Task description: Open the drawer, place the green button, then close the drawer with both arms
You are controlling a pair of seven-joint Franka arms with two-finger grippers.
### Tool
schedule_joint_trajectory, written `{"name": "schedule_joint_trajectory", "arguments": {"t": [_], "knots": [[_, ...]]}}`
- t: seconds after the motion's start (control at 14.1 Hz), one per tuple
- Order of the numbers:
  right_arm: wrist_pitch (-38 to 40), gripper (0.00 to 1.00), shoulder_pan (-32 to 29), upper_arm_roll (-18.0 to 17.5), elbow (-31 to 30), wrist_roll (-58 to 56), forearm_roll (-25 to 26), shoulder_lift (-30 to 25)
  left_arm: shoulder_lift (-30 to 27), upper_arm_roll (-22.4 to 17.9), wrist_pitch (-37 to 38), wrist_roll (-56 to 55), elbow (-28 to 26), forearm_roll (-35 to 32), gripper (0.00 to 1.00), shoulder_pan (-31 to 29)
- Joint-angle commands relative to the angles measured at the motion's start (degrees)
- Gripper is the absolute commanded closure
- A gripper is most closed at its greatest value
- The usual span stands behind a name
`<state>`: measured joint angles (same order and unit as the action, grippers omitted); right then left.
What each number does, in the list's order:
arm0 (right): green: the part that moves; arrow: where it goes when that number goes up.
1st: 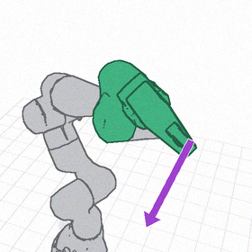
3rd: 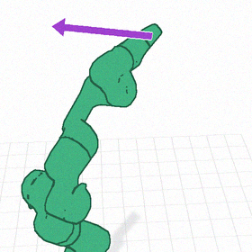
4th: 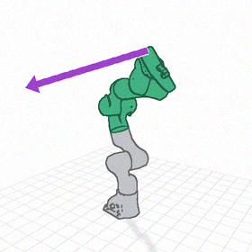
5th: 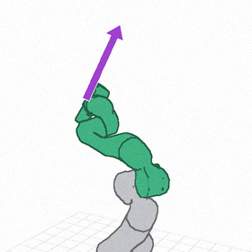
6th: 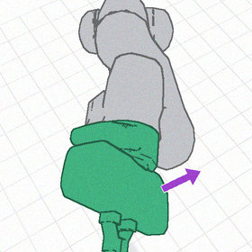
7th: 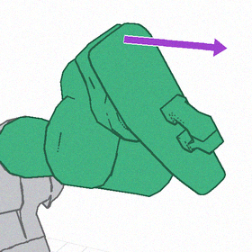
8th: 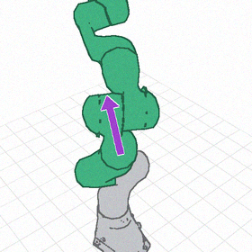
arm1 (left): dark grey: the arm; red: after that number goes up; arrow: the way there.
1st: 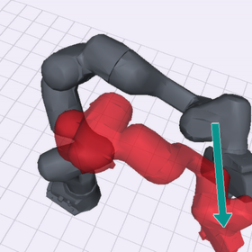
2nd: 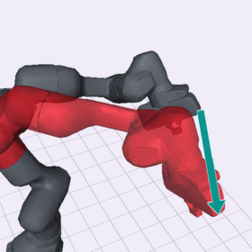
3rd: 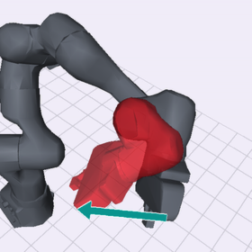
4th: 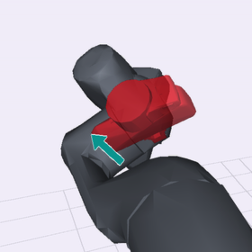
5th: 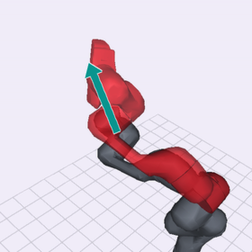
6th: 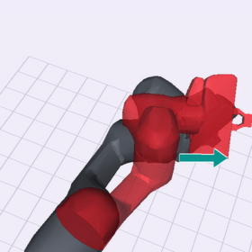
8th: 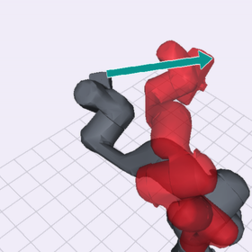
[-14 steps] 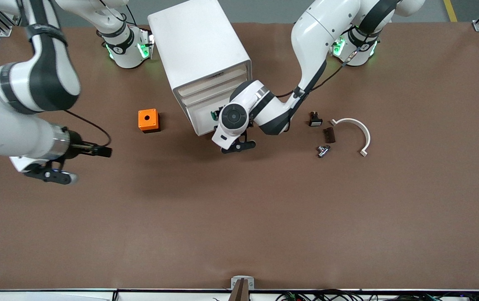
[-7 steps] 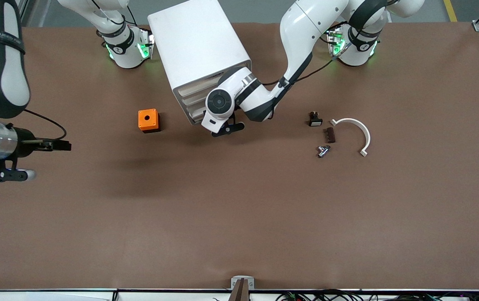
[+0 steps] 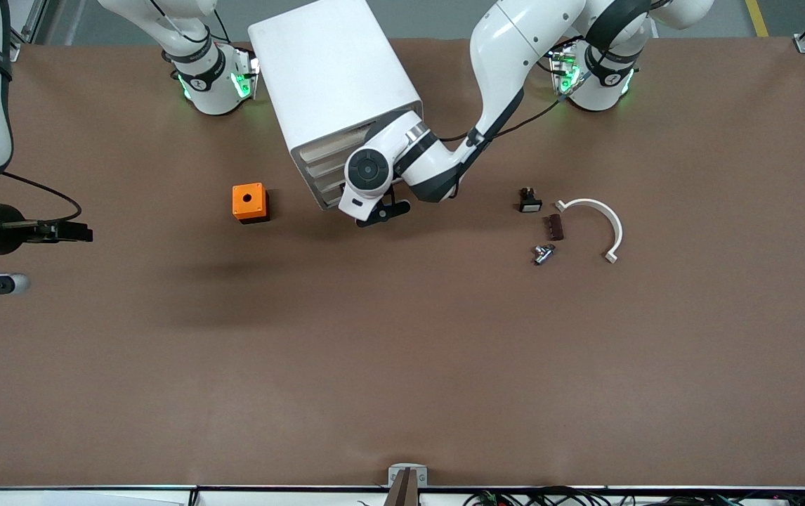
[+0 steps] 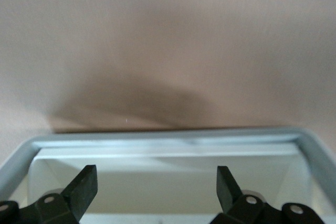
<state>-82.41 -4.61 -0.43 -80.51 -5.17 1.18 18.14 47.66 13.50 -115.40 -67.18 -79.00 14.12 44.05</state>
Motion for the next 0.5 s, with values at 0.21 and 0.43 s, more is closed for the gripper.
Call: {"name": "schedule_joint_trajectory", "arguments": {"t": [0.21, 0.43], "knots": [[-2.0, 0.0, -1.6, -0.6, 0.4, -0.2, 0.5, -0.3, -9.1, -3.9, 2.1, 0.6, -0.7, -4.1, 0.0, -14.7], [-1.4, 0.0, -1.6, -0.7, 0.6, -0.4, 1.3, -0.4, -14.5, -3.9, 6.3, 2.0, -0.6, -19.7, 0.0, -20.0]]}}
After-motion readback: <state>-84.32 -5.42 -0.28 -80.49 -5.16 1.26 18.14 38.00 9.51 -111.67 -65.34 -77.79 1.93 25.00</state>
